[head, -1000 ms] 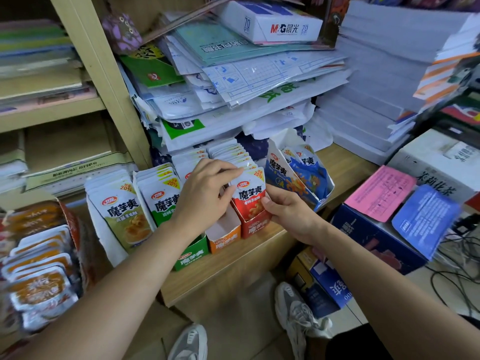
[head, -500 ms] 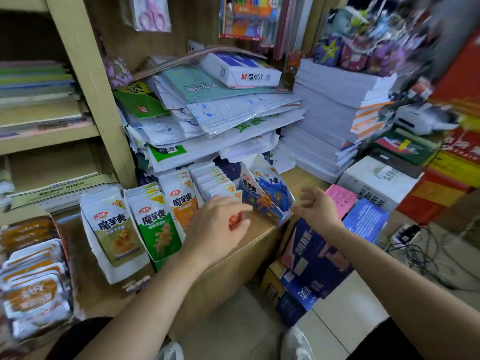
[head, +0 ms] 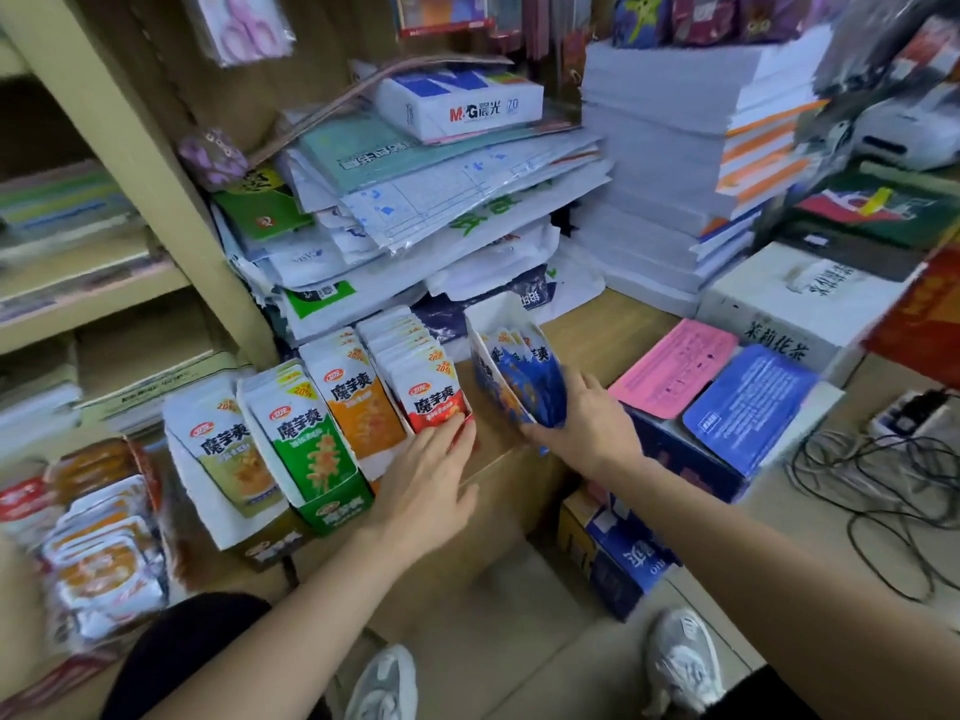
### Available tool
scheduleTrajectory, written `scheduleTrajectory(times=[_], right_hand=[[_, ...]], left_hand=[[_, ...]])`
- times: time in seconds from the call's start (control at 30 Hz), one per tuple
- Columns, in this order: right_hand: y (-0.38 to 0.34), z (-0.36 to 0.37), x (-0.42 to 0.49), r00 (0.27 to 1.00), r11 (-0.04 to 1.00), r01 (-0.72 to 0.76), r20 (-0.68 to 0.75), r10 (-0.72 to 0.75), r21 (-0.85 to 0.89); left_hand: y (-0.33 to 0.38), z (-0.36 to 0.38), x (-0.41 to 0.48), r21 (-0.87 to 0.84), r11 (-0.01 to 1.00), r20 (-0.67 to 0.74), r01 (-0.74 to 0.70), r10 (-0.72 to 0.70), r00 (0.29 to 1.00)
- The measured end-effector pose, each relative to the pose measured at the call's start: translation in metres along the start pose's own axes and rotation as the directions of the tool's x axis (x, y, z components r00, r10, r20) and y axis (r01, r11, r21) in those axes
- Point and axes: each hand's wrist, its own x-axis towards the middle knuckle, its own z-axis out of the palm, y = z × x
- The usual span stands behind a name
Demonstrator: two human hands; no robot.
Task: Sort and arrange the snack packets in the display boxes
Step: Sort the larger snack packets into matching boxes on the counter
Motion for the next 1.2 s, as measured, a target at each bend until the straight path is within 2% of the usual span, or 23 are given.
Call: scheduleTrajectory(times=[0.13,0.23,0.37,0.5,0.57,0.7,0.8,1.0,1.1,1.2], right_hand=[[0.002,-0.008,-0.017,0.997,1.000,0.010,0.080,-0.009,-0.013],[0.008,-0.021,-0.023,0.989,0.989,0.021,0.143,-0.043,0.148],[0.016,-0.031,-0.022,0.994,0.976,-0.012,0.111,-0.012,0.215],[0.017,-0.027,-0.010,0.993,0.965,0.012,0.109,-0.042,0.263],[0.020,-0.023,-0.004,0.989,0.967,0.037,0.127,-0.071,0.252],[0.024,-0.029,0.010,0.985,0.983,0.047,0.157,-0.075,0.177],[0.022,-0.037,0.018,0.984,0.988,0.025,0.173,-0.051,0.152],[0.009,-0.039,0.023,0.999,0.988,-0.013,0.041,0.006,0.155],[0.001,-0.047,0.020,0.991,0.990,-0.057,0.124,0.041,0.126],[-0.005,-0.057,0.012,0.957,0.983,-0.113,0.283,0.068,0.146]], left_hand=[[0.003,-0.025,0.005,-0.064,0.997,0.107,0.046,-0.039,0.993],[0.016,-0.055,0.018,-0.131,0.990,0.039,0.052,-0.048,0.998],[0.029,-0.074,0.044,-0.238,0.971,-0.049,0.023,-0.036,0.998],[0.033,-0.063,0.070,-0.261,0.963,0.103,-0.070,0.100,0.990],[0.033,-0.052,0.080,-0.261,0.962,0.111,-0.084,0.116,0.987],[0.025,-0.033,0.085,-0.314,0.941,-0.091,-0.127,0.103,0.990],[0.014,-0.019,0.077,-0.357,0.915,-0.230,-0.188,0.109,0.967],[0.007,-0.001,0.069,-0.275,0.921,-0.337,-0.277,0.178,0.925],[0.006,0.000,0.063,-0.200,0.942,-0.377,-0.269,0.180,0.909],[0.007,0.000,0.059,-0.264,0.933,-0.393,-0.243,0.126,0.911]])
